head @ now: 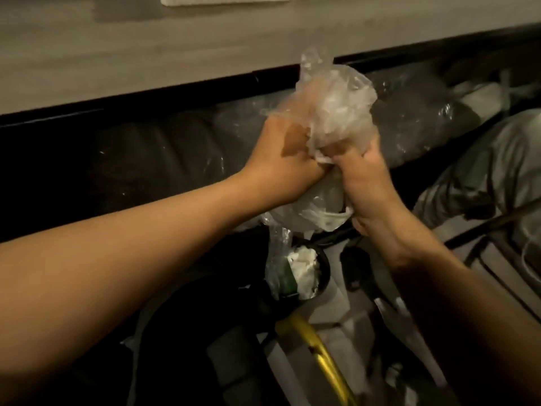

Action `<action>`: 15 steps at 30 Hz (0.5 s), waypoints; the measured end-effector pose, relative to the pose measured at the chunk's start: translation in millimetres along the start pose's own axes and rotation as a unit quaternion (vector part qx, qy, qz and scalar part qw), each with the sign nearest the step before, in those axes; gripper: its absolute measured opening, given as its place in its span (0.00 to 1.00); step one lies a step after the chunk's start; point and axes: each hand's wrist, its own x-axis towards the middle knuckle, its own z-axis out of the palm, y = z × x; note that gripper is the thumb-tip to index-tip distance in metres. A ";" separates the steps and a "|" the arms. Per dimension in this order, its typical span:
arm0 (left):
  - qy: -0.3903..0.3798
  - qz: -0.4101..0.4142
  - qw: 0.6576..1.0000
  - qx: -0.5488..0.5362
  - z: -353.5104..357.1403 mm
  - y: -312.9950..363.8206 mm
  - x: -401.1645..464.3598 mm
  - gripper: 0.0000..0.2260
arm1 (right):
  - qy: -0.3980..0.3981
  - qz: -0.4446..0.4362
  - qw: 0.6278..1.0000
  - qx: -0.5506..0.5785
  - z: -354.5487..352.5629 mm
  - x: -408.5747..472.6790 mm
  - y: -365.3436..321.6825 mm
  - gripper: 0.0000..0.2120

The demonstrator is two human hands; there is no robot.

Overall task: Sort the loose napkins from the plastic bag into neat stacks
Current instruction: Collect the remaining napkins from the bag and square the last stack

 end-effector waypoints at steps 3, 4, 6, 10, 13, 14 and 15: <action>-0.071 -0.093 0.993 0.001 34.4 -10.1 -26.6 0.08 | -0.172 0.226 0.929 0.239 -19.0 -9.8 28.8 0.36; -0.125 -0.119 0.984 0.037 46.5 -19.2 -34.7 0.13 | -0.191 0.248 0.912 0.266 -23.5 -11.2 38.4 0.37; -0.230 -0.138 0.956 0.122 66.3 -35.4 -49.6 0.26 | -0.130 0.267 0.919 0.260 -30.2 -6.4 65.4 0.35; -0.319 -0.203 0.918 0.120 91.8 -66.9 -65.5 0.24 | 0.072 0.230 0.950 0.199 -36.4 8.4 119.8 0.02; -0.331 -0.215 0.909 0.131 99.6 -91.0 -71.1 0.36 | 0.150 0.170 0.973 0.033 -50.3 19.3 160.4 0.04; -0.322 -0.226 0.911 0.127 99.4 -97.1 -70.6 0.36 | 0.173 0.162 0.971 0.013 -54.7 22.3 177.6 0.12; -0.314 -0.233 0.912 0.121 98.7 -103.0 -70.6 0.35 | 0.198 0.158 0.967 0.015 -56.9 23.5 194.0 0.18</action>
